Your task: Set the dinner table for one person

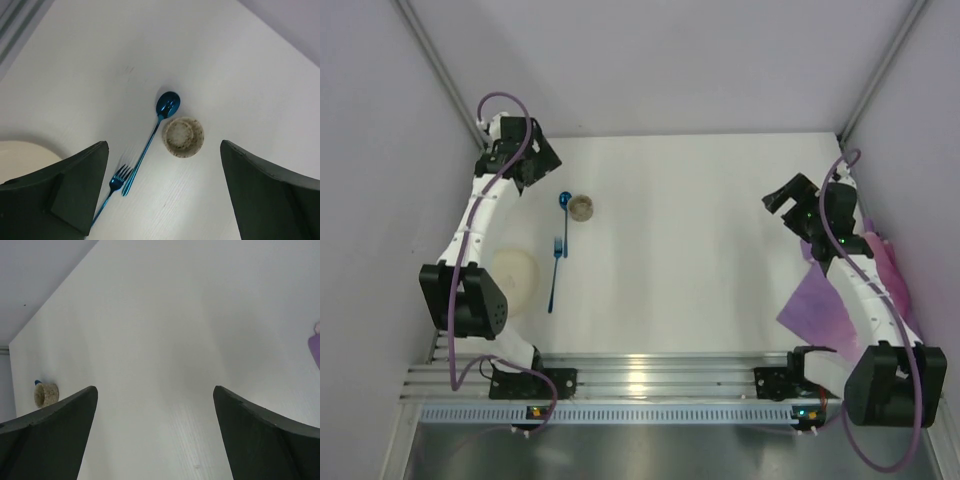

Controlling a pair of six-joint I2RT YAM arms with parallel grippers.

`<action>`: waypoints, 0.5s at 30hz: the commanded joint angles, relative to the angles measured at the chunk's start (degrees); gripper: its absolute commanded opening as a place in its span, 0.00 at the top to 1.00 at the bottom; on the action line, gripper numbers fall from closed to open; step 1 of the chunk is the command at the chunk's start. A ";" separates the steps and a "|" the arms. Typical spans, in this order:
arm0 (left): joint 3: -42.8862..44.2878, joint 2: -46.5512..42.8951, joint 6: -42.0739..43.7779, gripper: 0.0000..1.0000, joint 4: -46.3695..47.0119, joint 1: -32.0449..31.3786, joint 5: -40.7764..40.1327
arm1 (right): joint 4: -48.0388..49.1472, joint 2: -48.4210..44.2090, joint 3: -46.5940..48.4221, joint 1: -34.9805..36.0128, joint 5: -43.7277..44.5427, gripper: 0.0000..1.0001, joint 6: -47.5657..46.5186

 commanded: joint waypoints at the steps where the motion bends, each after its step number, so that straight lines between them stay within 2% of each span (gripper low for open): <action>1: -0.41 -3.67 0.16 0.01 -4.09 0.42 1.86 | -2.10 -3.49 1.90 -0.44 -0.21 0.00 1.50; 6: -3.64 -6.12 0.34 0.01 -5.25 0.60 9.41 | -6.85 -4.28 2.96 -1.22 5.25 0.00 -1.32; 11: -10.50 -11.92 1.03 0.01 -1.99 -0.18 11.01 | -10.36 -1.22 3.04 -5.53 1.82 0.00 -1.41; 15: -15.77 -15.09 0.78 0.01 -2.25 -3.70 11.70 | -18.26 0.81 5.85 -9.74 7.51 0.00 -4.30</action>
